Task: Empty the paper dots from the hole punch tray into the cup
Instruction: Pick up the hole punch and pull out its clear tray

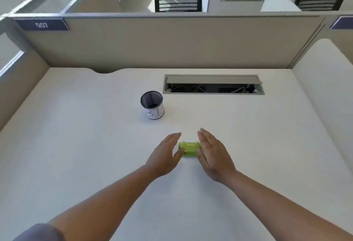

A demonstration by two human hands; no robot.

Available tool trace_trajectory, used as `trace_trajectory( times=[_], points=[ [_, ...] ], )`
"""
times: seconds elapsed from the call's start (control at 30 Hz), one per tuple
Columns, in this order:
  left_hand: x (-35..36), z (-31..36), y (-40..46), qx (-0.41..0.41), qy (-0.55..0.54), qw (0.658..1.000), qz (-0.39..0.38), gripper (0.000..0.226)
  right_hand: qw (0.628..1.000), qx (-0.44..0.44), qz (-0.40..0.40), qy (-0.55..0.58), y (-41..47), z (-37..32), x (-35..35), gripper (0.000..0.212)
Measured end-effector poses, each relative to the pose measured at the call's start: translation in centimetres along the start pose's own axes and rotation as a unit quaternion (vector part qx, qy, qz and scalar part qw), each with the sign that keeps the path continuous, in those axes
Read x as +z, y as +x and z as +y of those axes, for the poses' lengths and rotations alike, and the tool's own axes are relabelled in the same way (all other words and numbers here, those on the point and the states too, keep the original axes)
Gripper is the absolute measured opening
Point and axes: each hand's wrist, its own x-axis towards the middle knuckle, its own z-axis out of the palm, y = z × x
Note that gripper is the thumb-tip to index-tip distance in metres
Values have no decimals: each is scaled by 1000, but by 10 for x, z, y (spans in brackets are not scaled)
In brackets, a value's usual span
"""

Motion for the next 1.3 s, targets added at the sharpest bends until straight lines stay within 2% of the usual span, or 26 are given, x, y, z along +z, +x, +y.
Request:
trace_trajectory(
  times=[0.13,0.23,0.4,0.57,0.77,0.87,1.03,1.17,1.23,1.3],
  points=[
    [14,-8,0,-28,-8,999,-44,58,996,36,-56,52,-2,8,11,59],
    [23,-12,2,-57,-44,996,-45,60,993,47,-78,74,-3,12,21,59],
    [25,-11,10,-62,-65,995,-38,59,993,52,-74,76,2,13,28,56],
    [29,-12,17,-79,-93,992,-16,49,997,50,-56,32,10,14,33,48],
    [30,-14,22,-164,-153,975,9,35,992,76,-86,43,24,5,32,47],
    [28,-12,24,-188,-184,965,13,30,992,81,-80,46,31,-1,28,39],
    [23,-13,25,-254,-280,926,5,33,991,110,-49,58,37,-5,21,16],
    [19,-14,25,-274,-402,874,12,43,973,191,-32,127,38,-11,16,4],
    [16,-12,25,-276,-452,848,23,51,956,228,-22,185,39,-14,15,7],
    [13,-6,25,-268,-496,825,28,45,933,254,-11,253,39,-18,14,14]
  ],
)
